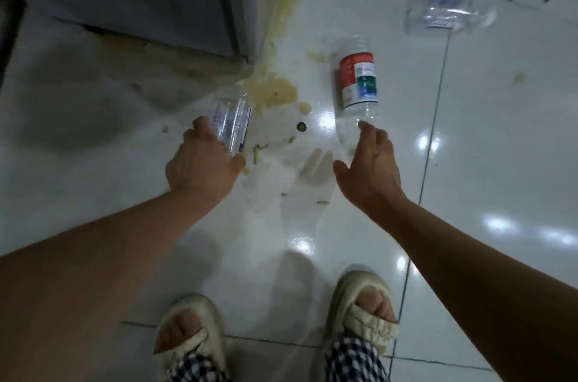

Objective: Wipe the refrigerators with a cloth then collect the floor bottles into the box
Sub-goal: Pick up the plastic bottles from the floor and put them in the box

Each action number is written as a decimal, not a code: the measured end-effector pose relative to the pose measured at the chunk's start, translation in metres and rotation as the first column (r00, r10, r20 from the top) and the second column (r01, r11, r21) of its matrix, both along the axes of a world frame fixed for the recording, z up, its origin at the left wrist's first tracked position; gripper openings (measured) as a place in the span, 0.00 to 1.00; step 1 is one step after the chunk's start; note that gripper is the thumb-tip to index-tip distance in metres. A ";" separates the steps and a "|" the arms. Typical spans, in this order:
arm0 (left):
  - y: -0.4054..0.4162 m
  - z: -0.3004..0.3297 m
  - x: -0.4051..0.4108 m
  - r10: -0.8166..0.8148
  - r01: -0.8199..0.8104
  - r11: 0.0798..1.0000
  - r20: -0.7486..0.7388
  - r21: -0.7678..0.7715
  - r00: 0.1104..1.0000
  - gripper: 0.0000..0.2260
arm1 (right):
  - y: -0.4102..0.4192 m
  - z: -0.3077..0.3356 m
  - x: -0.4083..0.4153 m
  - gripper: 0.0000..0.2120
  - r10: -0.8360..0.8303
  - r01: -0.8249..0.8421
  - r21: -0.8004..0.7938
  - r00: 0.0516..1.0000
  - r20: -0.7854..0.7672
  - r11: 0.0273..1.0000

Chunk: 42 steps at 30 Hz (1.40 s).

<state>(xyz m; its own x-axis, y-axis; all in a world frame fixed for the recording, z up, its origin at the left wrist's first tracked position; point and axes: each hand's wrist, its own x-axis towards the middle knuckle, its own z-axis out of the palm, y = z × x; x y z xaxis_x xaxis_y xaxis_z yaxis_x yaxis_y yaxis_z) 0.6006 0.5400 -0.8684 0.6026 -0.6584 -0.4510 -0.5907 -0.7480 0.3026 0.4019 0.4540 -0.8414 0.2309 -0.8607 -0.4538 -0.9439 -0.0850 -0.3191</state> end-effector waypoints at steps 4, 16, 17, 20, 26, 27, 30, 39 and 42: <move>-0.037 -0.007 -0.035 -0.128 0.128 0.992 0.004 -0.015 0.992 0.30 | -0.034 -0.026 -0.026 0.35 -0.089 0.088 -0.071 0.996 -0.020 0.994; -0.095 -0.030 -0.060 -0.230 0.232 0.970 0.044 -0.069 0.972 0.29 | -0.080 -0.090 -0.020 0.32 -0.347 0.349 -0.004 0.933 0.094 0.937; -0.096 -0.023 -0.063 -0.227 0.229 0.972 0.039 -0.057 0.973 0.29 | -0.078 -0.083 -0.024 0.32 -0.356 0.357 0.006 0.929 0.104 0.934; -0.101 0.009 -0.076 -0.227 0.228 0.974 0.039 -0.009 0.973 0.28 | -0.074 -0.046 -0.041 0.32 -0.400 0.399 0.038 0.907 0.129 0.916; -0.137 0.109 -0.116 -0.284 0.285 0.958 0.038 -0.020 0.958 0.26 | -0.091 0.068 -0.094 0.32 -0.482 0.478 0.064 0.861 0.163 0.876; -0.147 0.129 -0.125 -0.292 0.293 0.956 0.035 -0.026 0.956 0.26 | -0.097 0.091 -0.105 0.32 -0.495 0.490 0.071 0.853 0.168 0.869; -0.175 0.191 -0.156 -0.318 0.319 0.946 0.018 -0.052 0.948 0.27 | -0.116 0.158 -0.140 0.32 -0.529 0.521 0.090 0.830 0.175 0.849; -0.259 0.341 -0.242 -0.276 0.270 0.958 -0.055 -0.096 0.960 0.30 | -0.185 0.321 -0.235 0.31 -0.533 0.530 0.067 0.830 0.163 0.846; -0.291 0.371 -0.259 -0.263 0.253 0.961 -0.085 -0.113 0.961 0.28 | -0.217 0.356 -0.256 0.30 -0.546 0.545 0.055 0.822 0.160 0.837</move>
